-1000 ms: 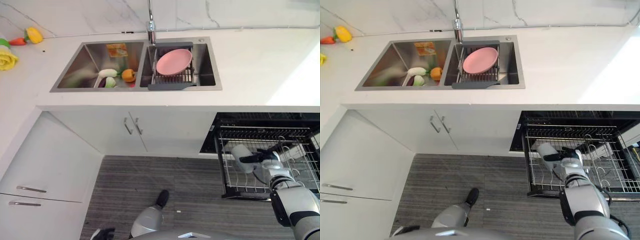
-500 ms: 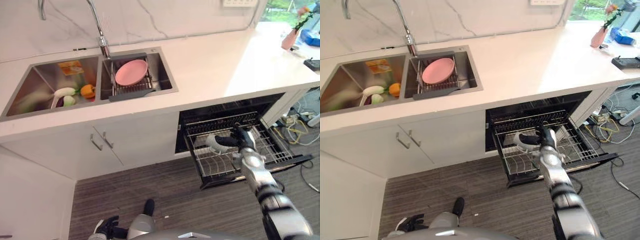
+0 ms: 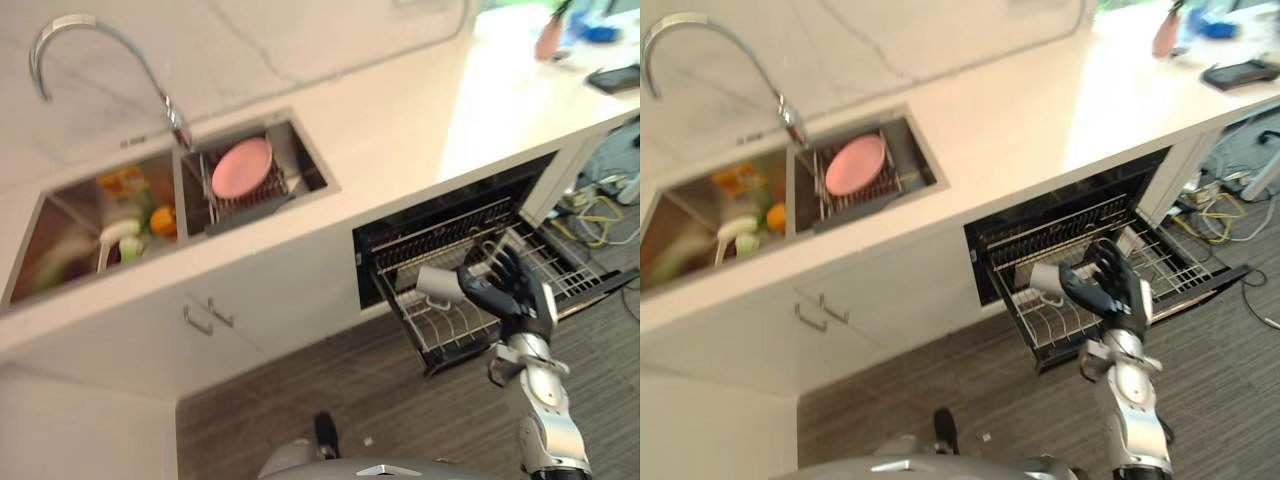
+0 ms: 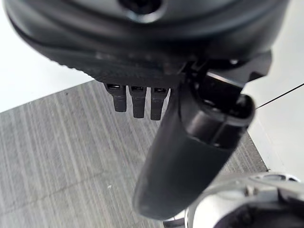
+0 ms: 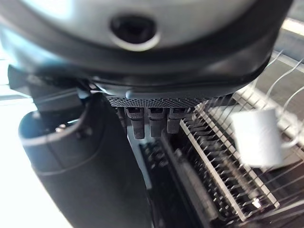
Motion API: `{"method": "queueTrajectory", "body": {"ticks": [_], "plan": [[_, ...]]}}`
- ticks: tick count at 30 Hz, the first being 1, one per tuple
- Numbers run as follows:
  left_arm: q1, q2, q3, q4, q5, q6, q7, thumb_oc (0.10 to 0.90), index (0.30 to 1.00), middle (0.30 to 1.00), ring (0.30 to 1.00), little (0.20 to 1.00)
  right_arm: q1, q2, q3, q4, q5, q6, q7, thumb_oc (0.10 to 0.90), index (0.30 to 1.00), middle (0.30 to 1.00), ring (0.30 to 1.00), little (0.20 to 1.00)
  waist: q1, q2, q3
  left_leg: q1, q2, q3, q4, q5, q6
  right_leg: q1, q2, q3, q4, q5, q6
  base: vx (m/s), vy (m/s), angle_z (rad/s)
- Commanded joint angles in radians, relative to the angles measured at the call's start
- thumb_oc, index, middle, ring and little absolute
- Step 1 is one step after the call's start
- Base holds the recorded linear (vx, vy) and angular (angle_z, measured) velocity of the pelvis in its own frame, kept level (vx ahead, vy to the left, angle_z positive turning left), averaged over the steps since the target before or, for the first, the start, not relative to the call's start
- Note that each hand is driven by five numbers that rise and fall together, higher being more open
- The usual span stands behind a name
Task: Place the dishes in the dishwasher.
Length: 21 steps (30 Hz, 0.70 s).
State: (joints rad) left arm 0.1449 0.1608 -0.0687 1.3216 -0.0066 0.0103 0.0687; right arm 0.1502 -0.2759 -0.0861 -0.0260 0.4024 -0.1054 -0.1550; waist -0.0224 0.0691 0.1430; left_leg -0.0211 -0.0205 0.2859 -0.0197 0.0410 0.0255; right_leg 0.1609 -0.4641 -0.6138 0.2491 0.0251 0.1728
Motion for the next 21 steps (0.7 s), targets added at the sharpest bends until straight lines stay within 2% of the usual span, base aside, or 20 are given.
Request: {"method": "queueTrajectory", "body": {"ticks": [1, 2, 3, 4, 5, 6, 7, 8, 10, 11, 13, 14, 16, 17, 19, 21], "plan": [[-0.035, 0.075, -0.023, -0.027, 0.014, -0.001, 0.007, 0.8, 0.9, 0.9, 0.9, 0.9, -0.213, -0.031, 0.015, -0.103, 0.073, -0.156, 0.069, 0.8, 0.9, 0.9, 0.9, 0.9, 0.018, -0.014, -0.033, 0.103, -0.003, -0.035, -0.029, -0.125, 0.0, -0.091, -0.122, 0.036, 0.142, 0.14, 0.06, 0.12, 0.238, 0.33], [-0.045, 0.083, -0.03, -0.053, 0.011, 0.0, -0.002, 0.8, 0.9, 0.9, 0.9, 0.9, -0.218, -0.028, 0.037, -0.16, 0.081, -0.152, 0.088, 0.8, 0.9, 0.9, 0.9, 0.9, -0.003, -0.011, -0.03, 0.129, -0.014, -0.058, -0.032, -0.133, 0.014, -0.141, -0.066, 0.121, 0.204, 0.088, 0.044, 0.12, 0.227, 0.29], [-0.044, 0.083, -0.03, -0.054, 0.011, 0.0, -0.002, 0.8, 0.9, 0.9, 0.9, 0.9, -0.216, -0.027, 0.038, -0.162, 0.081, -0.15, 0.088, 0.8, 0.9, 0.9, 0.9, 0.9, 0.0, -0.01, -0.03, 0.13, -0.012, -0.055, -0.034, -0.134, 0.013, -0.145, -0.065, 0.125, 0.207, 0.085, 0.043, 0.13, 0.155, 0.27], [-0.045, 0.085, -0.031, -0.07, 0.008, -0.001, -0.003, 0.8, 0.9, 0.9, 0.9, 0.9, -0.22, -0.031, 0.039, -0.175, 0.081, -0.155, 0.091, 0.8, 0.9, 0.9, 0.9, 0.9, -0.004, -0.006, -0.033, 0.143, -0.013, -0.065, -0.04, -0.137, 0.016, -0.169, -0.02, 0.166, 0.214, 0.046, 0.032, 0.1, 0.063, 0.3], [-0.049, 0.087, -0.044, -0.079, 0.009, -0.004, -0.001, 0.8, 0.9, 0.9, 0.9, 0.9, -0.229, -0.04, 0.047, -0.191, 0.073, -0.158, 0.093, 0.8, 0.9, 0.9, 0.9, 0.9, -0.015, -0.005, -0.034, 0.15, -0.013, -0.082, -0.041, -0.135, 0.017, -0.195, 0.046, 0.211, 0.199, -0.018, 0.004, 0.06, 0.059, 0.35], [-0.059, 0.083, -0.048, -0.081, 0.006, -0.003, -0.003, 0.8, 0.9, 0.9, 0.9, 0.9, -0.237, -0.045, 0.056, -0.215, 0.069, -0.157, 0.093, 0.8, 0.9, 0.9, 0.9, 0.9, -0.024, -0.002, -0.028, 0.142, -0.004, -0.083, -0.034, -0.117, 0.016, -0.242, 0.107, 0.247, 0.181, -0.03, -0.028, 0.05, 0.007, 0.32], [-0.074, 0.082, -0.056, -0.076, 0.003, -0.003, -0.004, 0.8, 0.9, 0.9, 0.9, 0.9, -0.245, -0.047, 0.065, -0.232, 0.067, -0.162, 0.09, 0.8, 0.9, 0.9, 0.9, 0.9, -0.038, -0.008, -0.024, 0.145, -0.007, -0.106, -0.028, -0.116, 0.014, -0.263, 0.175, 0.295, 0.129, -0.066, -0.043, 0.05, -0.059, 0.35], [-0.086, 0.078, -0.066, -0.068, 0.012, 0.0, -0.011, 0.8, 0.9, 0.9, 0.9, 0.9, -0.254, -0.046, 0.081, -0.244, 0.072, -0.167, 0.091, 0.8, 0.9, 0.9, 0.9, 0.9, -0.051, -0.018, -0.02, 0.156, -0.015, -0.128, -0.03, -0.119, 0.01, -0.283, 0.243, 0.345, 0.06, -0.073, -0.051, 0.12, -0.066, 0.4], [-0.097, 0.074, -0.079, -0.063, 0.038, 0.003, -0.018, 0.8, 0.9, 0.9, 0.9, 0.9, -0.256, -0.05, 0.096, -0.253, 0.07, -0.167, 0.097, 0.8, 0.9, 0.9, 0.9, 0.9, -0.068, -0.028, -0.017, 0.167, -0.024, -0.163, -0.031, -0.124, 0.01, -0.311, 0.309, 0.427, 0.009, -0.055, -0.041, 0.14, -0.058, 0.58], [-0.106, 0.072, -0.089, -0.057, 0.07, 0.007, -0.031, 0.8, 0.9, 0.9, 0.9, 0.9, -0.25, -0.069, 0.12, -0.252, 0.057, -0.157, 0.117, 0.8, 0.9, 0.9, 0.9, 0.9, -0.068, -0.042, -0.028, 0.168, -0.033, -0.179, -0.036, -0.122, 0.01, -0.3, 0.347, 0.448, -0.035, -0.044, -0.054, 0.14, -0.068, 0.73], [-0.103, 0.074, -0.1, -0.059, 0.094, 0.007, -0.046, 0.8, 0.9, 0.9, 0.9, 0.9, -0.261, -0.094, 0.152, -0.231, 0.056, -0.143, 0.142, 0.8, 0.9, 0.9, 0.9, 0.9, -0.05, -0.041, -0.033, 0.166, -0.027, -0.173, -0.041, -0.117, 0.007, -0.294, 0.33, 0.364, -0.035, -0.035, -0.059, 0.09, -0.07, 0.69], [-0.103, 0.074, -0.1, -0.059, 0.095, 0.007, -0.046, 0.8, 0.9, 0.9, 0.9, 0.9, -0.262, -0.094, 0.153, -0.23, 0.056, -0.144, 0.143, 0.8, 0.9, 0.9, 0.9, 0.9, -0.052, -0.041, -0.034, 0.165, -0.027, -0.175, -0.042, -0.116, 0.007, -0.294, 0.329, 0.362, -0.035, -0.035, -0.059, 0.05, -0.054, 0.42], [-0.097, 0.074, -0.115, -0.062, 0.118, 0.006, -0.057, 0.8, 0.9, 0.9, 0.9, 0.9, -0.258, -0.103, 0.169, -0.217, 0.063, -0.135, 0.161, 0.8, 0.9, 0.9, 0.9, 0.9, -0.048, -0.044, -0.044, 0.168, -0.026, -0.178, -0.043, -0.124, 0.0, -0.268, 0.316, 0.304, -0.059, -0.043, -0.051, 0.11, -0.1, -0.05], [-0.089, 0.072, -0.114, -0.064, 0.117, 0.008, -0.058, 0.8, 0.9, 0.9, 0.9, 0.9, -0.249, -0.104, 0.169, -0.199, 0.06, -0.13, 0.157, 0.8, 0.9, 0.9, 0.9, 0.9, -0.045, -0.049, -0.05, 0.175, -0.027, -0.186, -0.033, -0.136, -0.005, -0.24, 0.325, 0.311, -0.08, -0.053, -0.058, 0.19, -0.132, 0.01], [-0.081, 0.064, -0.099, -0.068, 0.087, 0.008, -0.051, 0.8, 0.9, 0.9, 0.9, 0.9, -0.237, -0.113, 0.167, -0.182, 0.059, -0.126, 0.159, 0.8, 0.9, 0.9, 0.9, 0.9, -0.04, -0.047, -0.062, 0.162, -0.028, -0.197, 0.034, -0.162, -0.013, -0.213, 0.331, 0.304, -0.11, -0.059, -0.069, 0.19, -0.112, 0.44], [-0.076, 0.054, -0.077, -0.062, 0.051, 0.013, -0.039, 0.8, 0.9, 0.9, 0.9, 0.9, -0.227, -0.128, 0.157, -0.177, 0.052, -0.124, 0.151, 0.8, 0.9, 0.9, 0.9, 0.9, -0.034, -0.051, -0.051, 0.111, -0.04, -0.196, 0.176, -0.18, -0.048, -0.174, 0.33, 0.294, -0.127, -0.077, -0.086, 0.14, -0.126, 0.39]]}}
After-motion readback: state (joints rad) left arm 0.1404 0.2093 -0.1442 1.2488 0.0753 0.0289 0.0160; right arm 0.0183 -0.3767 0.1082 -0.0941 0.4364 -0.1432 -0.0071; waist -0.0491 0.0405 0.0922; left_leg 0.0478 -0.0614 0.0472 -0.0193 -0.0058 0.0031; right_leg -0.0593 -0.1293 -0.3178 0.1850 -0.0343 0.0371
